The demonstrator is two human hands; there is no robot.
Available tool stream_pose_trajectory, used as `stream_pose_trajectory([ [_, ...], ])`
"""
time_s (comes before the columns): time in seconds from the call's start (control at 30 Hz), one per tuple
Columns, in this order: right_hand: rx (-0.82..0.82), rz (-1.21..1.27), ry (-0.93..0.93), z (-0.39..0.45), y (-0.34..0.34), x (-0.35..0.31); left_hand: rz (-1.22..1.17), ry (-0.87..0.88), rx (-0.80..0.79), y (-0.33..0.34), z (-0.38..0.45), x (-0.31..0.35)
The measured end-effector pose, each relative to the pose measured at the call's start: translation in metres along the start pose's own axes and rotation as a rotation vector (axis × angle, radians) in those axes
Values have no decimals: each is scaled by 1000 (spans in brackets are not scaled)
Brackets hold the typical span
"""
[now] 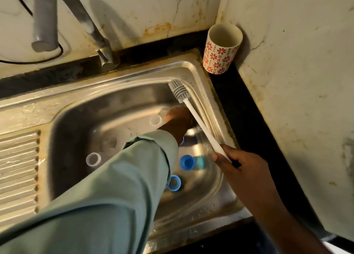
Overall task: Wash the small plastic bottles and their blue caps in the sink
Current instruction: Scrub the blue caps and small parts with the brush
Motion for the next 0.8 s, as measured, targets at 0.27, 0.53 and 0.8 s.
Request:
stream_pose_trajectory([
  [0.27,48,-66,-134,-31,-19,-25,-1434,-115,204,-94,-119,-43],
  [0.53,-9,-532,-586,-87,-3,-68,-1867,86,77,-154,-237,-106],
  [0.8,-22,-707,-656,-119,9,-130,-1794,131,337,-195,-285,-137],
])
Point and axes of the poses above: each hand's wrist, its own z-axis towards the middle knuckle, its own y-axis out of the palm, x = y × z, the point moved 2 cm from there along z, towards the middle knuckle, and after that the axes turned 10 degrees about -z, right-handed, at the moved point
